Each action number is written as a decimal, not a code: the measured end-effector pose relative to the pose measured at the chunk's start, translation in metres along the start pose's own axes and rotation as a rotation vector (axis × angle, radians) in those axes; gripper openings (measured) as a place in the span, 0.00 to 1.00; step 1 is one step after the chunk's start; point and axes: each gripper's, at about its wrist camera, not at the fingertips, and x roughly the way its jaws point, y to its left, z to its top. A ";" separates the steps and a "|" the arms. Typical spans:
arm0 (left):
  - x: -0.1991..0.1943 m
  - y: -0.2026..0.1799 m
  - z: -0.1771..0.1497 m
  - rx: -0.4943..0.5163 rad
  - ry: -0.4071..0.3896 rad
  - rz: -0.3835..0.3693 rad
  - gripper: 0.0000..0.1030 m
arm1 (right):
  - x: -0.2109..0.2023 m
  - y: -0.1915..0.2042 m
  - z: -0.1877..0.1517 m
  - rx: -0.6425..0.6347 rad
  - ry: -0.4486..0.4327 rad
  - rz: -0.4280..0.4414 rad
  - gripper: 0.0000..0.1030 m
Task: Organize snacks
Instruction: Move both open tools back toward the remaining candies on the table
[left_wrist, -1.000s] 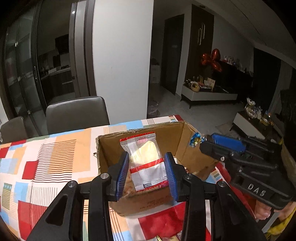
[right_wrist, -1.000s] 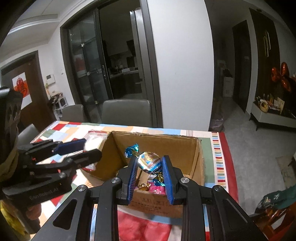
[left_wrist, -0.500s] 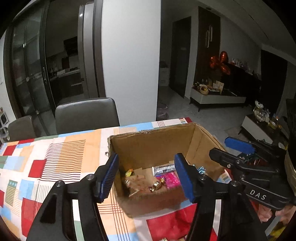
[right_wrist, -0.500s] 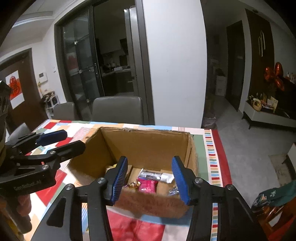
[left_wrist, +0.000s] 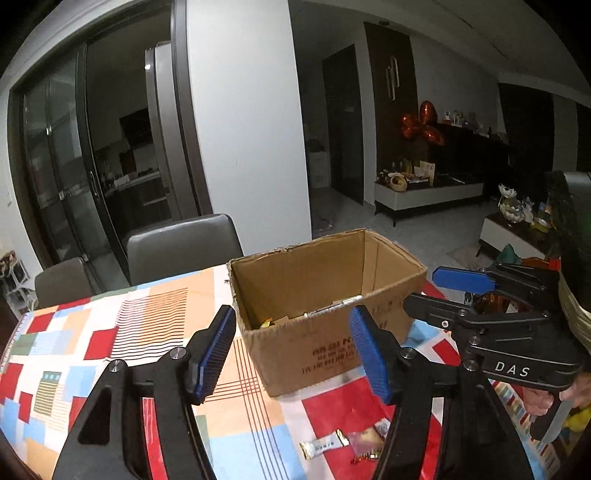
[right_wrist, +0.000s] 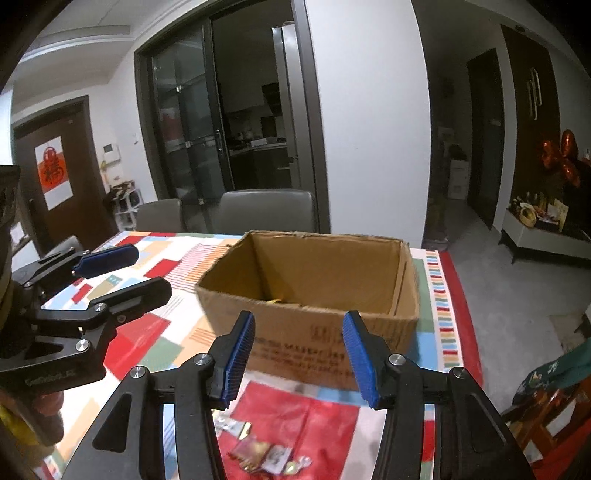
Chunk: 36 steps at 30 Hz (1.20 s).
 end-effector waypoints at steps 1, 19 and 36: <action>-0.004 0.000 -0.003 0.000 -0.003 0.002 0.61 | -0.002 0.002 -0.003 -0.002 0.000 -0.001 0.49; -0.024 -0.020 -0.077 -0.017 0.061 -0.023 0.62 | -0.027 0.016 -0.072 -0.053 0.037 -0.029 0.49; 0.022 -0.007 -0.134 0.035 0.204 -0.100 0.62 | 0.009 0.029 -0.131 0.066 0.188 -0.009 0.49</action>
